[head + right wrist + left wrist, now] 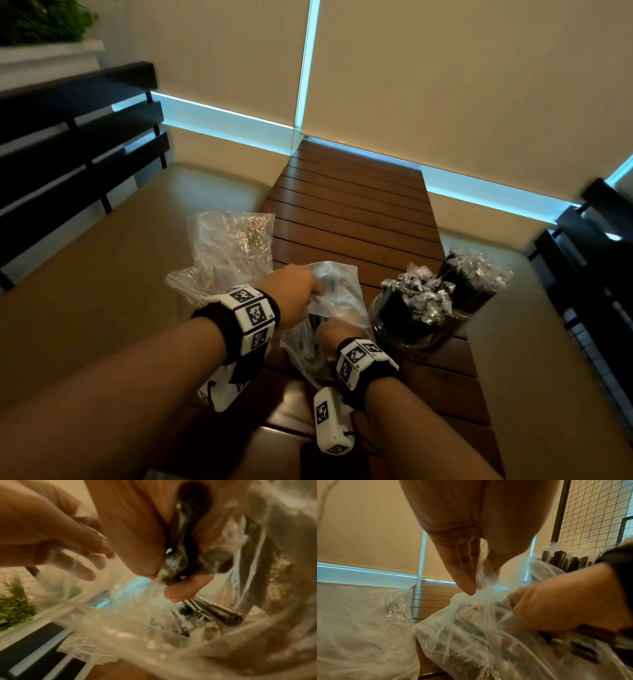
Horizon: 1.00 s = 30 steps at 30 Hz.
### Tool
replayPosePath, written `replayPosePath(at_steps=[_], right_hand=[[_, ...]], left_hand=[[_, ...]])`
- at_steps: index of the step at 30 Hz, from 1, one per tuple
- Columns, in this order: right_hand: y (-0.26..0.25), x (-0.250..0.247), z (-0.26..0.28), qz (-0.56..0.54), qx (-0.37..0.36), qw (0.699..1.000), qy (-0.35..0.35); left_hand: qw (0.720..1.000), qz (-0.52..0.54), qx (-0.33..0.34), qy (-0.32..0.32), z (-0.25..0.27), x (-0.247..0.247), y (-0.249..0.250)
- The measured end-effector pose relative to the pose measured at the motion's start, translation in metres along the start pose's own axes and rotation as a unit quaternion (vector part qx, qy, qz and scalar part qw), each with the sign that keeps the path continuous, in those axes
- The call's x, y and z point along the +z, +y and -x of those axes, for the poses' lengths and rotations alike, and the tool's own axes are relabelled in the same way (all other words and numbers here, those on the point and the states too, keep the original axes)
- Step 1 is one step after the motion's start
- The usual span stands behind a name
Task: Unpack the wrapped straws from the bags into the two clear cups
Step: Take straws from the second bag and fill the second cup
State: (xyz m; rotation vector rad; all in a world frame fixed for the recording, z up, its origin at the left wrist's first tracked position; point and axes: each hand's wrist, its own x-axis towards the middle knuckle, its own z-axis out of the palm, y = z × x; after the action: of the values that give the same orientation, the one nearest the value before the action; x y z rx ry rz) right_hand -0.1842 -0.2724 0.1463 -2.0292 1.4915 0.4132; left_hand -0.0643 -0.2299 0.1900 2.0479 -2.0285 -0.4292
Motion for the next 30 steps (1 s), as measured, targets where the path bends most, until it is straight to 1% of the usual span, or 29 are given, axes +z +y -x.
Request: replayPosePath(at_steps=[3, 5, 7, 10, 14, 18, 20, 22, 25, 27, 28, 29, 30], right_hand=[[0.002, -0.008, 0.013, 0.007, -0.024, 0.999, 0.046], [0.003, -0.016, 0.024, 0.004, -0.040, 0.997, 0.062], [0.005, -0.027, 0.038, -0.011, -0.055, 0.997, 0.060], [0.015, -0.044, 0.062, -0.010, -0.102, 0.994, 0.048], [0.034, -0.074, 0.105, 0.110, -0.119, 0.987, 0.013], [0.048, -0.104, 0.147, 0.224, -0.121, 0.967, -0.004], [0.056, -0.120, 0.164, 0.283, -0.115, 0.952, -0.007], [0.065, -0.137, 0.179, 0.316, -0.114, 0.942, 0.012], [0.077, -0.156, 0.195, 0.276, -0.116, 0.953, 0.051], [0.083, -0.156, 0.192, 0.235, -0.147, 0.954, 0.113], [0.085, -0.151, 0.183, 0.199, -0.170, 0.954, 0.149], [0.087, -0.142, 0.171, 0.152, -0.195, 0.953, 0.176], [0.088, -0.131, 0.158, 0.099, -0.218, 0.952, 0.191]], left_hand=[[0.999, -0.016, -0.012, 0.029, -0.004, 0.000, 0.011], [0.998, -0.034, -0.025, 0.048, -0.008, 0.000, 0.018], [0.997, -0.047, -0.038, 0.053, -0.012, 0.002, 0.024], [0.995, -0.056, -0.056, 0.065, -0.014, 0.004, 0.027], [0.991, -0.061, -0.087, 0.079, -0.017, 0.007, 0.028], [0.989, -0.072, -0.113, 0.056, -0.019, 0.006, 0.031], [0.988, -0.076, -0.122, 0.050, -0.016, 0.007, 0.034], [0.987, -0.080, -0.132, 0.035, -0.013, 0.009, 0.039], [0.989, -0.058, -0.134, 0.016, -0.004, 0.007, 0.048], [0.994, -0.023, -0.109, -0.015, 0.004, 0.002, 0.057], [0.996, 0.012, -0.084, -0.019, 0.008, -0.002, 0.063], [0.995, 0.076, -0.063, -0.014, 0.012, -0.007, 0.071], [0.985, 0.170, -0.041, -0.001, 0.016, -0.014, 0.080]])
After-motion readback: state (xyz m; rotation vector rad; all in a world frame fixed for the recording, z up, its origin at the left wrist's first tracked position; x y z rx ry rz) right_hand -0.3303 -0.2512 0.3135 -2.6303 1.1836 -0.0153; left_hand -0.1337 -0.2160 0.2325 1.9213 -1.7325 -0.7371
